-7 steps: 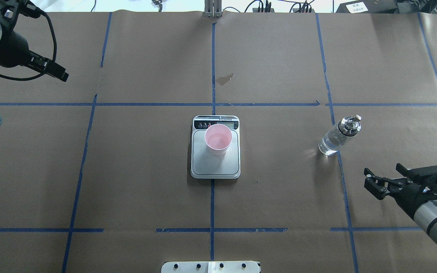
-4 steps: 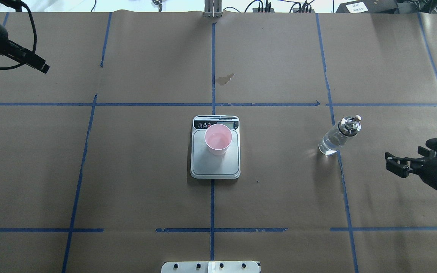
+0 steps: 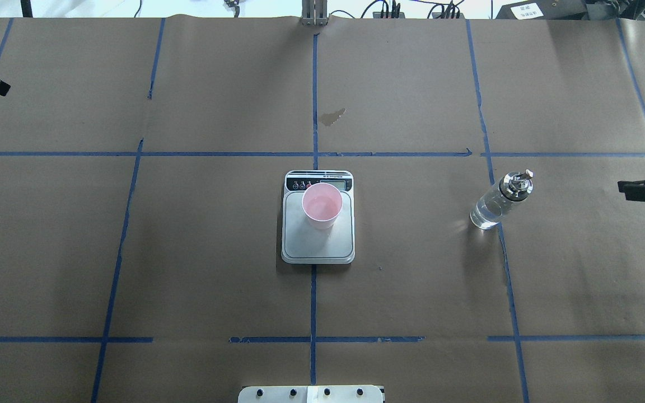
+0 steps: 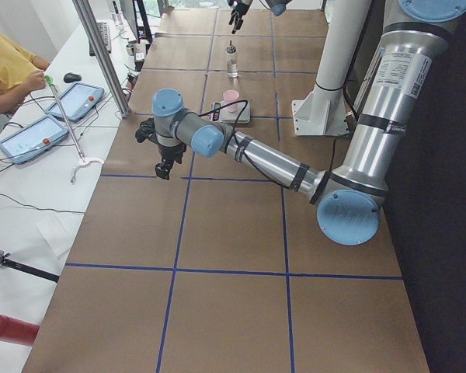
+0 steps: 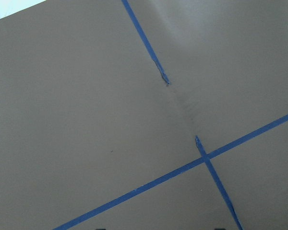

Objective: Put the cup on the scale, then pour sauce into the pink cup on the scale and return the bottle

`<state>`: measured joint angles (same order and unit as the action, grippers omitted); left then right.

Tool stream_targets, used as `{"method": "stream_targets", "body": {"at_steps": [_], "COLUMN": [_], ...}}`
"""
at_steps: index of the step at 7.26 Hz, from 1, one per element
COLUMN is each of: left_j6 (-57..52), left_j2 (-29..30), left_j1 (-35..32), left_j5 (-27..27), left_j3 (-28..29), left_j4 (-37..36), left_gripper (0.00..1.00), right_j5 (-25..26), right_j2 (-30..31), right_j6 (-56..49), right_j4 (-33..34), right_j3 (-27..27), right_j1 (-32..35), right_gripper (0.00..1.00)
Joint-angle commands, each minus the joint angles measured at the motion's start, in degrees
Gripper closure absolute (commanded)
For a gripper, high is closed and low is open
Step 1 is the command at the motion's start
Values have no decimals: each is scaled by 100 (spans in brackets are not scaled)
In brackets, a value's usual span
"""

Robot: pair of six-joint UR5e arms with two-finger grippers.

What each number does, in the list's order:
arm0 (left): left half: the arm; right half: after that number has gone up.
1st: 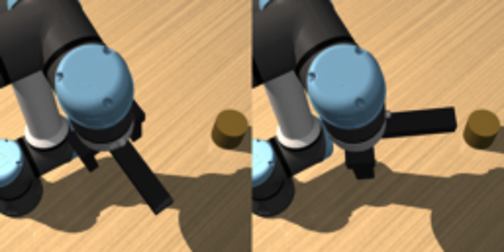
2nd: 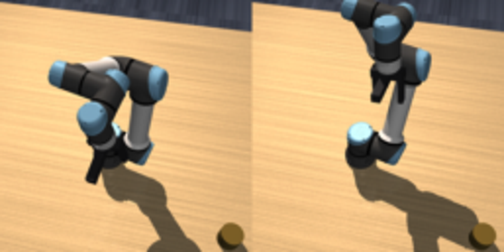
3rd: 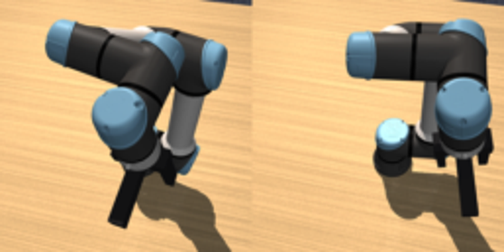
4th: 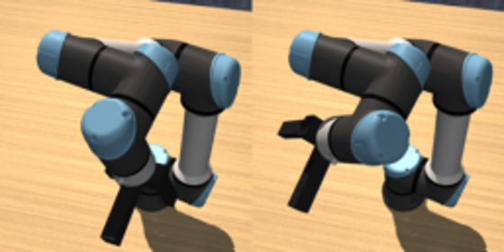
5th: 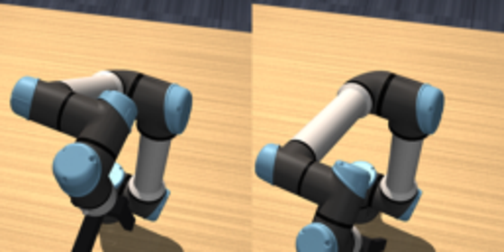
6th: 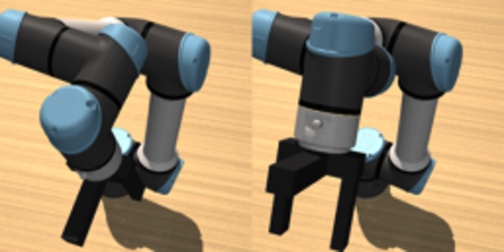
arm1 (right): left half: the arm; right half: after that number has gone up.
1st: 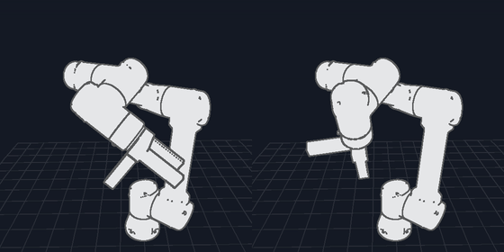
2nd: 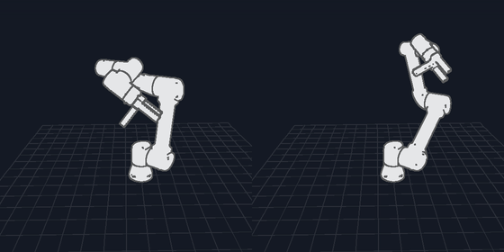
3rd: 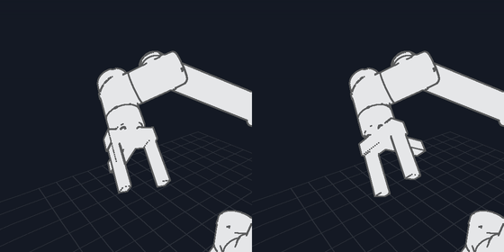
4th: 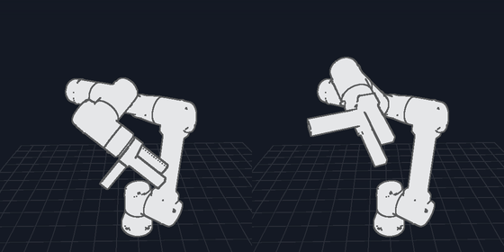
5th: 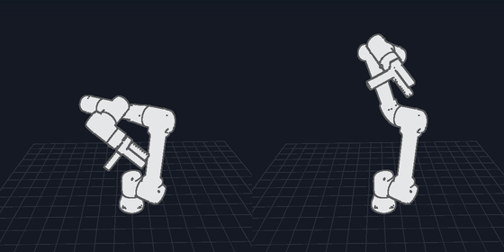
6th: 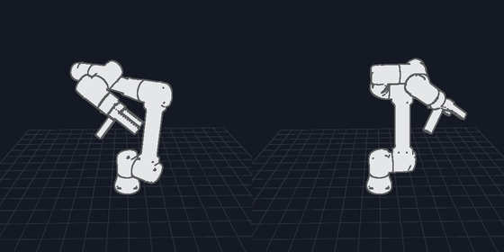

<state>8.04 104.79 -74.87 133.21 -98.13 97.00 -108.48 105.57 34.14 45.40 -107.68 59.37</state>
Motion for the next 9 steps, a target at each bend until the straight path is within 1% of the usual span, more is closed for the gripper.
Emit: {"method": "stream_targets", "body": {"at_steps": [1, 2, 3, 4, 5, 6, 7, 8, 9], "left_j6": [-634, -898, -1257, -1365, -1340, -1349, -1331, -1340, -1366], "left_j2": [-213, -387, -720, -1271, -1494, -1549, -1471, -1427, -1365], "left_j1": [-473, -833, -1089, -1169, -1162, -1170, -1162, -1144, -1144], "left_j5": [21, 29, 30, -31, 12, -23, -75, -189, -190], "left_j3": [389, 626, 646, 542, 558, 489, 531, 732, 691], "left_j4": [-23, 3, 3, 21, 47, 65, 152, 162, 109], "left_gripper": [17, 0, 0, 0, 0, 0, 0, 0, 0], "right_j5": [-1226, -1751, -2243, -2483, -2477, -2433, -2433, -2476, -2416], "right_j2": [-807, -1080, -1100, -1109, -1109, -1118, -1127, -927, -1003], "right_j6": [-1554, -2308, -3107, -3359, -3370, -3283, -3291, -3343, -3265], "right_j4": [1973, 2956, 3340, 3657, 3808, 3958, 3907, 3889, 3602], "right_j3": [159, 333, 596, 877, 828, 827, 784, 609, 669], "right_j1": [1309, 1818, 2232, 2419, 2421, 2421, 2421, 2421, 2221], "right_gripper": [0, 0, 0, 0, 0, 0, 0, 0, 0]}}
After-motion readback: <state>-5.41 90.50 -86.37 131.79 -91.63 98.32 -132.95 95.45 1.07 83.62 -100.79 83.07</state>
